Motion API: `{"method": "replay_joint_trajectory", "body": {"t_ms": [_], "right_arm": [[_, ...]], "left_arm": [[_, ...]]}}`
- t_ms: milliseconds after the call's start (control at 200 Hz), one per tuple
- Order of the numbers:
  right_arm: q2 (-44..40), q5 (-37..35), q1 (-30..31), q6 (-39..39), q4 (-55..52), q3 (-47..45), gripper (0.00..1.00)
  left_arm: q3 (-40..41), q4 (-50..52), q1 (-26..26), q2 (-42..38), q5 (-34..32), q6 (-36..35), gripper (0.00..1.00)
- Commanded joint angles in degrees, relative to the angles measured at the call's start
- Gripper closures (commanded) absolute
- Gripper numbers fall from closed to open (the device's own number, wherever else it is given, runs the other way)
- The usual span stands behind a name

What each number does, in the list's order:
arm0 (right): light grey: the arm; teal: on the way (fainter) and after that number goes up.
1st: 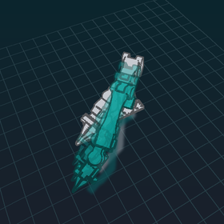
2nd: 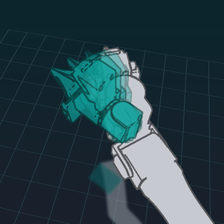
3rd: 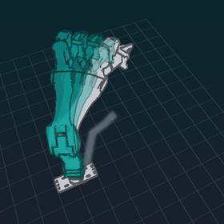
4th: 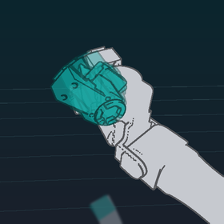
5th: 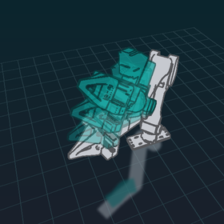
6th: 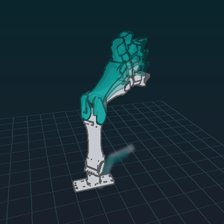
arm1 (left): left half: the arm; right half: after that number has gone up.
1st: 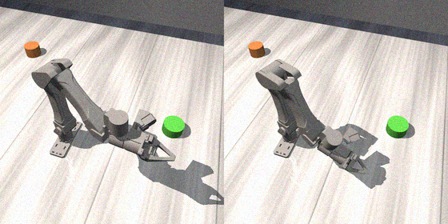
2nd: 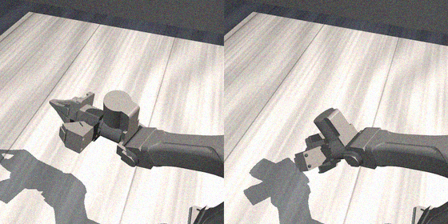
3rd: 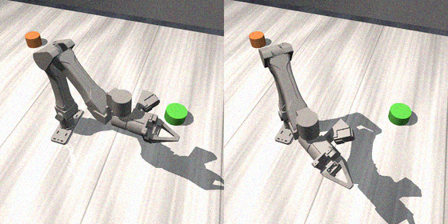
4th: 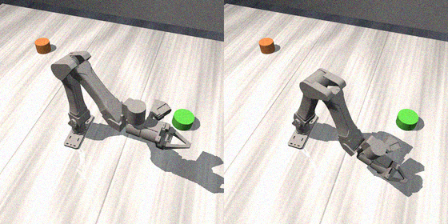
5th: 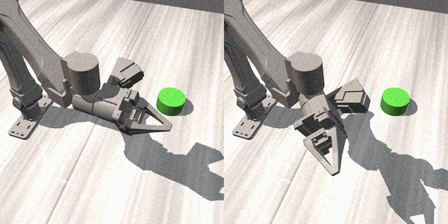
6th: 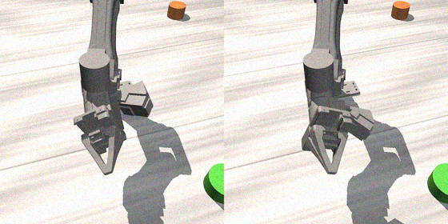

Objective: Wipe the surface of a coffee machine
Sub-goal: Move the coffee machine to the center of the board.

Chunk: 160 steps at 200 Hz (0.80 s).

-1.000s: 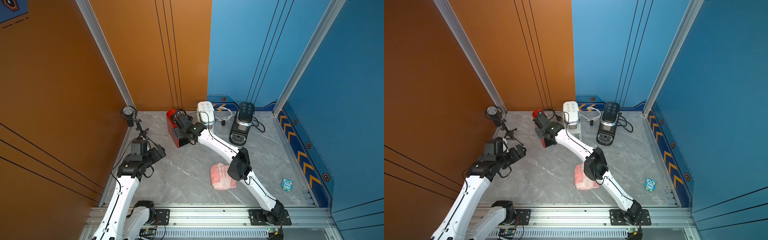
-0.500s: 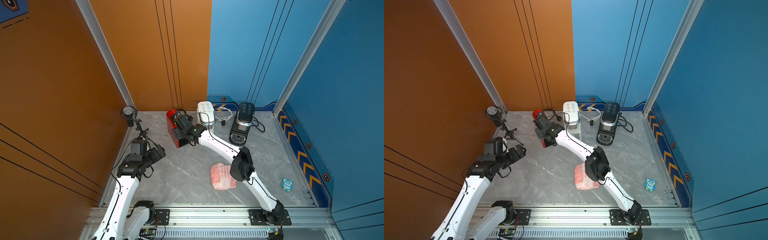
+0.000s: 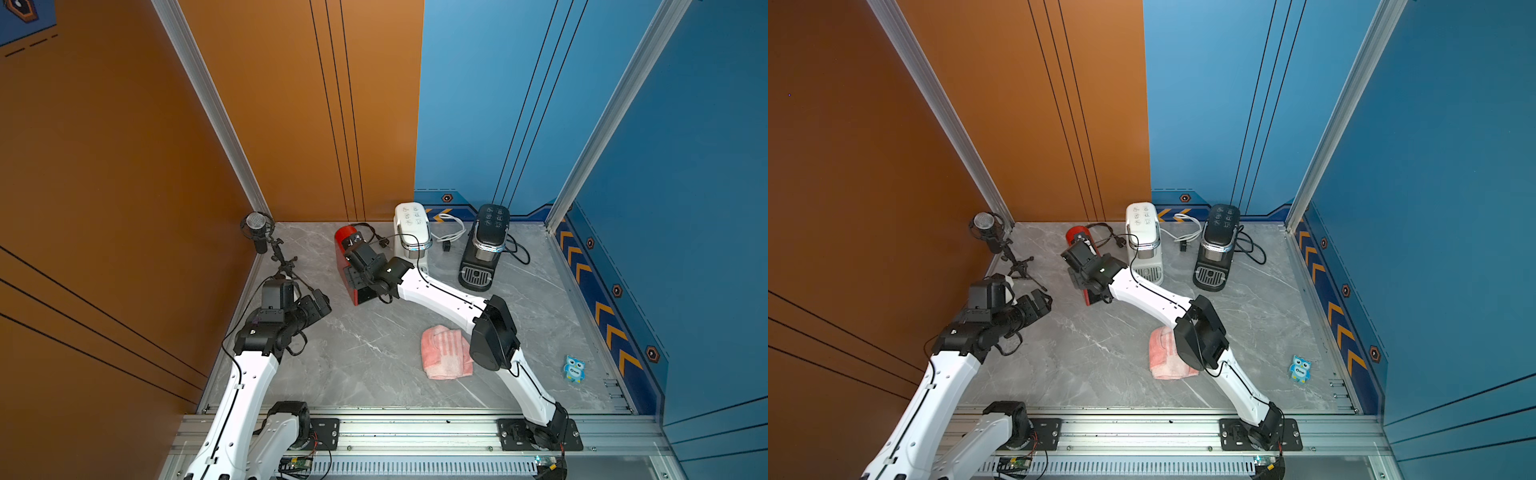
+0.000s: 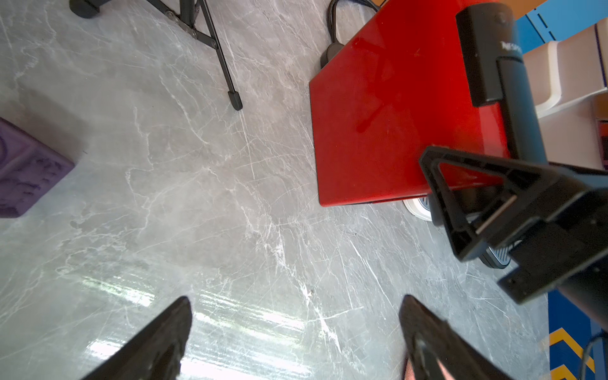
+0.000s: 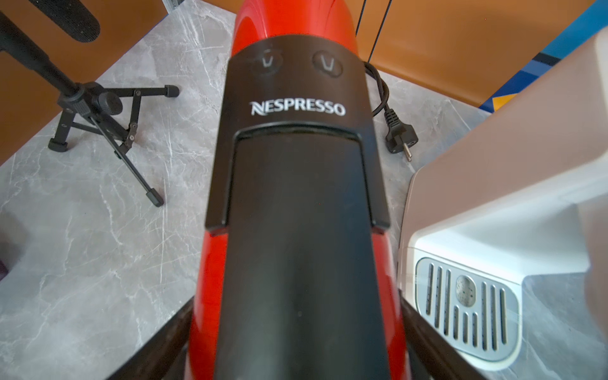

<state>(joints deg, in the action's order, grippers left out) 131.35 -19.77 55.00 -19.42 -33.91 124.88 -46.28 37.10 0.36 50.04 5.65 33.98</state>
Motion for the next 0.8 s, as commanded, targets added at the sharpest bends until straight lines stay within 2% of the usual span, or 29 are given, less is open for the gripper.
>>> {"method": "replay_joint_trajectory", "body": {"t_ms": [0,185,340,485,645,676,736,796], "right_arm": [[-8.39,-1.49,3.81,-3.13,-2.04,-3.87,0.64],[-16.64,-6.75,7.41,-5.87,-1.68,-15.15,0.63],[-23.18,-12.44,11.49,-11.2,-1.66,-25.15,0.63],[-25.98,-15.39,14.47,-15.89,-2.2,-29.38,0.6],[-25.45,-14.86,15.41,-17.14,-3.48,-28.87,0.49],[-25.59,-14.54,15.4,-17.23,-3.81,-28.58,0.44],[-26.1,-14.15,15.49,-17.12,-4.01,-28.26,0.25],[-26.42,-13.4,15.4,-16.24,-4.62,-27.64,0.21]], "left_arm": [[-1.35,0.52,-0.36,0.31,0.09,0.08,0.01],[-2.52,0.45,0.5,1.3,0.2,-0.01,0.0],[-2.92,0.38,2.05,1.46,-0.35,0.21,0.0],[-3.29,0.3,3.96,1.67,-0.85,0.39,0.0],[-3.64,0.33,5.43,2.13,-1.47,0.69,0.0],[-3.64,0.34,5.5,2.05,-1.52,0.67,0.0],[-3.6,0.3,5.58,1.94,-1.75,0.65,0.0],[-3.66,0.34,5.53,1.82,-1.57,0.66,0.0]]}}
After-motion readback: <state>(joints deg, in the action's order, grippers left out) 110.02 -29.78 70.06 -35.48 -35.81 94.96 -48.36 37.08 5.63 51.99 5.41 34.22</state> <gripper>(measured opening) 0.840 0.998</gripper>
